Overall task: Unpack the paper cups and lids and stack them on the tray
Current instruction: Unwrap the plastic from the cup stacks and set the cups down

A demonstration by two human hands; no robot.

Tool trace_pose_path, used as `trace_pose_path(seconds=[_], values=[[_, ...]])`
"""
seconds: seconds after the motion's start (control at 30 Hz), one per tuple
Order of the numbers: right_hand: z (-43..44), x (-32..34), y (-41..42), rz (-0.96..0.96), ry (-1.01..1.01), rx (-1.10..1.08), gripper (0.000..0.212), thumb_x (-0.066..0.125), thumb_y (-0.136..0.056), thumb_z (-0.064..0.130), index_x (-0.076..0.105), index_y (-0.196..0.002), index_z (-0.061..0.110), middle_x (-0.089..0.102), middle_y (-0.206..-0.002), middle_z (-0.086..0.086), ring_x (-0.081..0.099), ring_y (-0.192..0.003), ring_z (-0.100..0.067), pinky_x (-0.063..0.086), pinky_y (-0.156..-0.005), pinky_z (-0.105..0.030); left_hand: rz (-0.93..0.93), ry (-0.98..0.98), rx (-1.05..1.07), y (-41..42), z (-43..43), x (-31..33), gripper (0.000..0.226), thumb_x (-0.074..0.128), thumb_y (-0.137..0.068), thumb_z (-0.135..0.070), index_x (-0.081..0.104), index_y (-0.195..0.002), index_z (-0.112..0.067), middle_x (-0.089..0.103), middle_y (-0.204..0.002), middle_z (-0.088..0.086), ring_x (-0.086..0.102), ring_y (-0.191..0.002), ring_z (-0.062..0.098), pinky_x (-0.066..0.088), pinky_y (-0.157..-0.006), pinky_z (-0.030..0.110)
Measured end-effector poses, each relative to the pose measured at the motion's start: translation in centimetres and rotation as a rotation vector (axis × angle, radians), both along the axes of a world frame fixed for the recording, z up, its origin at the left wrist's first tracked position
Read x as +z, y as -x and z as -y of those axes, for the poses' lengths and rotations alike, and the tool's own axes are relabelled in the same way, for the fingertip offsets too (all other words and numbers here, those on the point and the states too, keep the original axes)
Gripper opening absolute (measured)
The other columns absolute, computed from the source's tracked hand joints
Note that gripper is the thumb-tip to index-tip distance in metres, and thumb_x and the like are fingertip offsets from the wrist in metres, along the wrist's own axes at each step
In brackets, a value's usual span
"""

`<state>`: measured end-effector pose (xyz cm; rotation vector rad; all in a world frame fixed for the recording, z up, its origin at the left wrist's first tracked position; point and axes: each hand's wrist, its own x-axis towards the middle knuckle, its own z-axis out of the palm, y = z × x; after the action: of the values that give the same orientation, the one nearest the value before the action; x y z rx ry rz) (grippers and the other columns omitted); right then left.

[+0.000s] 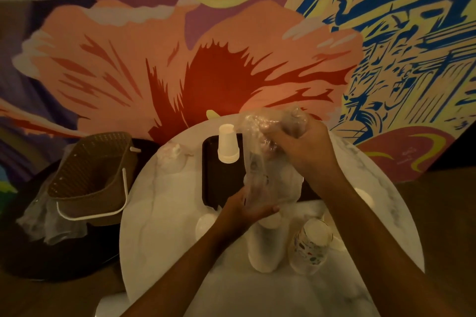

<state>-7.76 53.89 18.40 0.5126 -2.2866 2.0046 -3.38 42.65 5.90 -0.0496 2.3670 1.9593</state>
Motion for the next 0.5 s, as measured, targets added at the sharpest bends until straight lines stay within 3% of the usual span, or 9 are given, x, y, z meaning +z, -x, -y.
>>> trace_pose_path(seconds=[0.17, 0.23, 0.3, 0.37, 0.4, 0.5], values=[[0.9, 2.9, 1.7, -0.034, 0.004, -0.024, 0.021, 0.069, -0.079, 0.013, 0.053, -0.079, 0.026, 0.066, -0.089, -0.004, 0.063, -0.063, -0.015, 0.057, -0.062, -0.032, -0.025, -0.039, 0.026, 0.1, 0.1, 0.3, 0.017, 0.059, -0.088, -0.024, 0.061, -0.105, -0.027, 0.065, -0.104, -0.011, 0.062, -0.096, -0.003, 0.050, -0.078, 0.010], [1.6, 4.2, 2.6, -0.041, 0.020, -0.033, 0.031, 0.071, -0.078, 0.011, 0.050, -0.091, 0.029, 0.064, -0.104, -0.008, 0.061, -0.056, -0.014, 0.056, -0.059, -0.029, -0.046, -0.054, 0.051, 0.3, 0.0, 1.3, 0.016, 0.056, -0.090, -0.023, 0.061, -0.105, -0.026, 0.066, -0.104, -0.010, 0.062, -0.092, -0.007, 0.049, -0.075, 0.008], [2.3, 5.7, 3.6, -0.070, 0.023, -0.051, 0.039, 0.072, -0.077, 0.010, 0.046, -0.106, 0.018, 0.060, -0.106, -0.005, 0.061, -0.054, -0.001, 0.054, -0.053, -0.018, -0.095, -0.058, 0.078, 0.6, 0.0, 2.7, 0.014, 0.055, -0.090, -0.023, 0.061, -0.103, -0.027, 0.065, -0.102, -0.013, 0.061, -0.087, -0.010, 0.049, -0.072, 0.007], [2.8, 7.3, 4.4, -0.099, 0.020, -0.039, 0.057, 0.073, -0.075, 0.012, 0.040, -0.121, 0.018, 0.056, -0.112, -0.004, 0.062, -0.077, 0.001, 0.056, -0.064, -0.020, -0.144, -0.083, 0.134, 0.8, 0.2, 4.0, 0.014, 0.058, -0.089, -0.024, 0.058, -0.097, -0.035, 0.062, -0.095, -0.022, 0.060, -0.084, -0.013, 0.048, -0.068, 0.007], [3.0, 7.9, 4.7, -0.111, 0.005, -0.034, 0.068, 0.074, -0.074, 0.015, 0.035, -0.130, 0.020, 0.054, -0.116, -0.004, 0.061, -0.092, -0.007, 0.056, -0.074, -0.026, -0.176, -0.105, 0.171, 1.0, 0.4, 4.5, 0.014, 0.059, -0.088, -0.025, 0.058, -0.096, -0.036, 0.061, -0.093, -0.024, 0.060, -0.084, -0.012, 0.047, -0.067, 0.007], [3.3, 8.6, 4.9, -0.166, -0.057, -0.020, 0.087, 0.073, -0.076, 0.026, 0.017, -0.143, 0.025, 0.051, -0.098, 0.008, 0.054, -0.091, -0.005, 0.047, -0.076, -0.019, -0.233, -0.180, 0.297, 1.5, 1.9, 6.7, 0.017, 0.059, -0.087, -0.023, 0.059, -0.103, -0.030, 0.060, -0.098, -0.020, 0.060, -0.092, 0.000, 0.048, -0.067, 0.010]])
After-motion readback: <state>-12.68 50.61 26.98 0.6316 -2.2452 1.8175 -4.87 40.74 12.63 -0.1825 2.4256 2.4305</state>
